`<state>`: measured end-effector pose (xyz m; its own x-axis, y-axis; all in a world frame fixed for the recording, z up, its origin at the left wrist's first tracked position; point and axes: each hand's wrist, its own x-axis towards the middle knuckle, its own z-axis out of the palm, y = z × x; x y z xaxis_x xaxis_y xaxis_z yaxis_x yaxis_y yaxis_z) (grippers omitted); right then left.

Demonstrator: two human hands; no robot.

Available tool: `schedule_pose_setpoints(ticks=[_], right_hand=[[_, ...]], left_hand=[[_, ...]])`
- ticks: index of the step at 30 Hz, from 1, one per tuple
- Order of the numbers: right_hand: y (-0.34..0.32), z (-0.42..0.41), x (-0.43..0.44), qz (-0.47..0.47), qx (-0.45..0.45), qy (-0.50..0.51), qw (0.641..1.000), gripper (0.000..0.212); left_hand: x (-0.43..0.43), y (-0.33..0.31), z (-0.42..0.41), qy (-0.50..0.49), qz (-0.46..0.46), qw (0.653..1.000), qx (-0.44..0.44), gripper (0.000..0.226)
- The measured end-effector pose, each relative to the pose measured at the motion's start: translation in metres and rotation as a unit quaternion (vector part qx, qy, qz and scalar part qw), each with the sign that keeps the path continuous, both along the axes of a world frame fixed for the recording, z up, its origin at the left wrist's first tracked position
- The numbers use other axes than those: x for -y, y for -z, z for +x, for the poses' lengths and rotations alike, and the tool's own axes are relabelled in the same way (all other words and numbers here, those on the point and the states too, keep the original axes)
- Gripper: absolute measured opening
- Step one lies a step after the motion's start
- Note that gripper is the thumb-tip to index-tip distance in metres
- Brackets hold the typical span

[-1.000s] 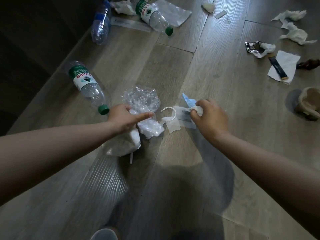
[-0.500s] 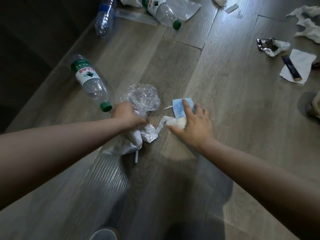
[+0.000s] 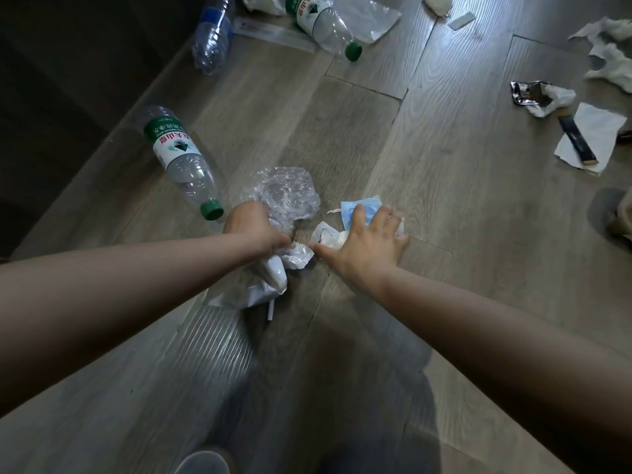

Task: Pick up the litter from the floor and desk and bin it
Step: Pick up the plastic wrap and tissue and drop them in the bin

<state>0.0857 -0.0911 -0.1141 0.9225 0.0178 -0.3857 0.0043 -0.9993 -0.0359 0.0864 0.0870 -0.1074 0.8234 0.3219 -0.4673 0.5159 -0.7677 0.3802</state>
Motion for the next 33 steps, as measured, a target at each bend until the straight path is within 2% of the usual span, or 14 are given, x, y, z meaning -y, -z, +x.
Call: schedule_pose_setpoints(ticks=[6, 9, 16, 19, 25, 30, 33], right_hand=[[0.006, 0.005, 0.016, 0.077, 0.082, 0.000, 0.994, 0.062], [0.008, 0.008, 0.026, 0.119, 0.102, -0.013, 0.988, 0.048], [0.008, 0.015, 0.031, 0.207, 0.112, -0.003, 0.972, 0.032], [0.007, 0.018, 0.030, 0.214, 0.099, -0.004, 0.972, 0.030], [0.007, 0.022, 0.039, 0.250, 0.066, 0.005, 0.966, 0.030], [0.004, 0.010, 0.053, 0.346, 0.065, 0.086, 0.932, 0.019], [-0.002, -0.002, 0.063, 0.369, 0.079, 0.135, 0.916, 0.019]], left_hand=[[0.001, -0.003, -0.002, -0.042, -0.043, 0.998, -0.004, 0.027], [-0.002, -0.004, -0.006, -0.043, -0.067, 0.997, 0.007, 0.024], [-0.005, -0.001, -0.013, -0.022, -0.087, 0.996, 0.021, 0.023], [-0.006, -0.002, -0.012, -0.017, -0.093, 0.995, 0.021, 0.018], [-0.015, -0.009, -0.017, -0.036, -0.166, 0.985, 0.007, 0.013], [-0.015, -0.015, -0.022, -0.038, -0.192, 0.980, 0.025, 0.011], [-0.013, -0.015, -0.023, -0.040, -0.197, 0.979, 0.030, 0.011]])
